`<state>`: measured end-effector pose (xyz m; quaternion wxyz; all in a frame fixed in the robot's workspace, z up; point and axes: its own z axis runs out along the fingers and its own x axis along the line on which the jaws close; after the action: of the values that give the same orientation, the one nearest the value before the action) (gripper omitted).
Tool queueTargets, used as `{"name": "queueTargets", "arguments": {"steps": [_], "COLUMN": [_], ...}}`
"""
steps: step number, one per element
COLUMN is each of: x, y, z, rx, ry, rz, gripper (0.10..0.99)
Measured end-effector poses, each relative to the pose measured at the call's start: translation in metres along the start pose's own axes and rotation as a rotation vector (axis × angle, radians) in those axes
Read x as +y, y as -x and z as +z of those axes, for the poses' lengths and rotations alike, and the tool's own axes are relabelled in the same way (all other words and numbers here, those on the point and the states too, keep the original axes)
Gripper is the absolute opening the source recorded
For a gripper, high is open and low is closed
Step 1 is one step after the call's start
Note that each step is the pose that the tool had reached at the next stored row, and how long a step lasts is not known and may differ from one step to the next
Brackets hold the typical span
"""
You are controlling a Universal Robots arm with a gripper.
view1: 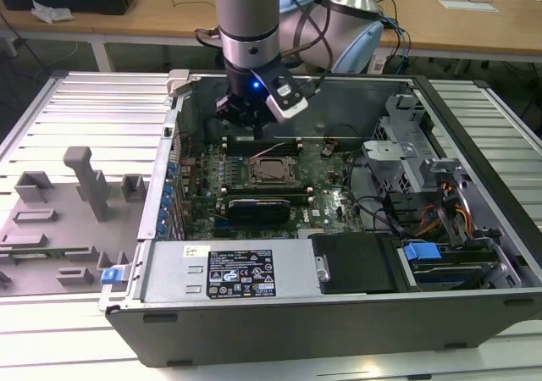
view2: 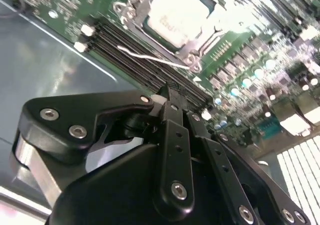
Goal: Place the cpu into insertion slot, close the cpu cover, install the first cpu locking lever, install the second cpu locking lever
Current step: 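Install the first cpu locking lever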
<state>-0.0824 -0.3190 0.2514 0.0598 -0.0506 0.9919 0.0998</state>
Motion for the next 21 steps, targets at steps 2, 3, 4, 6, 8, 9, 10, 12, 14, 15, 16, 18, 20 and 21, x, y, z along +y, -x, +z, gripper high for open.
{"name": "queueTargets", "arguments": {"steps": [2,3,4,6,8,9,10,12,14,15,16,18,20,21], "x": [0.0000,0.0000,0.0000,0.0000,-0.0001,-0.0003,-0.0005,-0.0012,-0.0018,-0.0021,-0.0023,-0.0025,-0.0026,-0.0026], "y": [-0.0002,-0.0003,-0.0003,-0.0003,-0.0004,-0.0010,-0.0013,-0.0019,-0.0022,-0.0023,-0.0025,-0.0026,-0.0026,-0.0026], "z": [0.0000,0.0000,0.0001,0.0003,0.0006,0.0012,0.0018,0.0042,0.0067,0.0077,0.0090,0.0102,0.0101,0.0102], "rx": [-0.0610,-0.0847,-0.0967,-0.1138,-0.1200,-0.1227,-0.1232,-0.1245,-0.1265,-0.1277,-0.1298,-0.1336,-0.1340,-0.1341], "ry": [-0.013,-0.015,-0.017,-0.013,0.000,0.010,0.015,0.021,0.019,0.018,0.016,0.012,0.012,0.012], "rz": [-0.013,-0.018,-0.021,-0.024,-0.022,-0.021,-0.020,-0.017,-0.007,-0.001,0.009,0.029,0.031,0.031], "gripper": [0.106,0.106,0.106,0.106,0.106,0.106,0.106,0.106,0.106,0.106,0.106,0.106,0.106,0.106]}}
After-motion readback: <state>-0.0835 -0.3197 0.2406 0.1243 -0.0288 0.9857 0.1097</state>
